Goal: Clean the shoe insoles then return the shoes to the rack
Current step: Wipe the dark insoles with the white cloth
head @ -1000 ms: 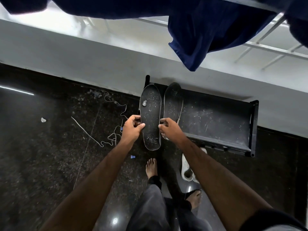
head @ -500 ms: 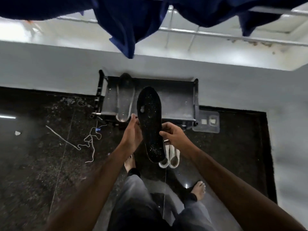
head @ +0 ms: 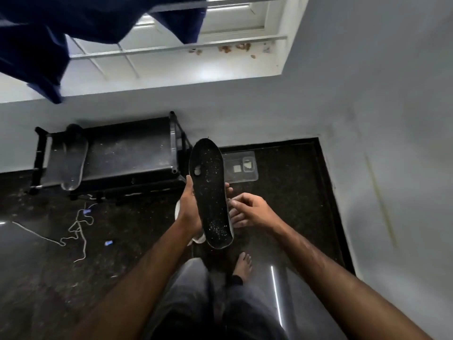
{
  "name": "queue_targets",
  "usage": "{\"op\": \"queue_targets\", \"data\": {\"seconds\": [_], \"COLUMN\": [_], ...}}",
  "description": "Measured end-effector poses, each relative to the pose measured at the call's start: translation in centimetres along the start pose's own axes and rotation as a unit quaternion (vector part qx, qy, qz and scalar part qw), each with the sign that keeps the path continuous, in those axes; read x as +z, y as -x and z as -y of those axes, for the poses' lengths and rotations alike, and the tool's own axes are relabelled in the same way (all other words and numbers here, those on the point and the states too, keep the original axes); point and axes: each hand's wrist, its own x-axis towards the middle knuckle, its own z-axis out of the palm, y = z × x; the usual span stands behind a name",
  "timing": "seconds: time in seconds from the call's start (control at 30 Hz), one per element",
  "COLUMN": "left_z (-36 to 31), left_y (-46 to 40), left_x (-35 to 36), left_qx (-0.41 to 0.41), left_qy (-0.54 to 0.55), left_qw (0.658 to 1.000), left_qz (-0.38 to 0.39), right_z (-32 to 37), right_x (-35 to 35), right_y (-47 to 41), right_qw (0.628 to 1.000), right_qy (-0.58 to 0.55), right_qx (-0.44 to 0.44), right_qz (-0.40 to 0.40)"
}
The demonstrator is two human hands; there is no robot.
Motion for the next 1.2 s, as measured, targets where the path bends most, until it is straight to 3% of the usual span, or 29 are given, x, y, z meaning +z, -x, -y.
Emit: {"op": "queue_targets", "data": {"seconds": [0.27,0.53,0.73,1.0,1.2], "left_z": [3.4,5.0,9.5,20.3,27.1], "left_y": [-7.5,-16.3,-26.9,-41.2,-48.1], "left_x": [2.9,3.6,0.8,-6.2,-10.6], "left_qx": [0.023,0.030,0.025,0.024,0.041], "left_qy": [-0.012,0.048,0.074,0.121,0.130], "left_qw": [0.999,0.994,0.989,0.981,0.979], "left_qz": [-0.021,-0.090,-0.128,-0.150,-0.151], "right_z": [-1.9,-0.3,-4.5,-17.0,-23.6], "right_x": [-13.1,-21.0,-25.5,-29.7,-31.1], "right_y": [-4.9,-15.7,-29.3,-49.1,-58.6], "right_qw": [0.989,0.956,0.914,0.775,0.690], "right_qy": [0.076,0.262,0.393,0.628,0.724], "right_qx": [0.068,0.077,0.067,0.018,-0.026], "right_qz": [-0.104,-0.109,-0.074,0.057,0.001]}}
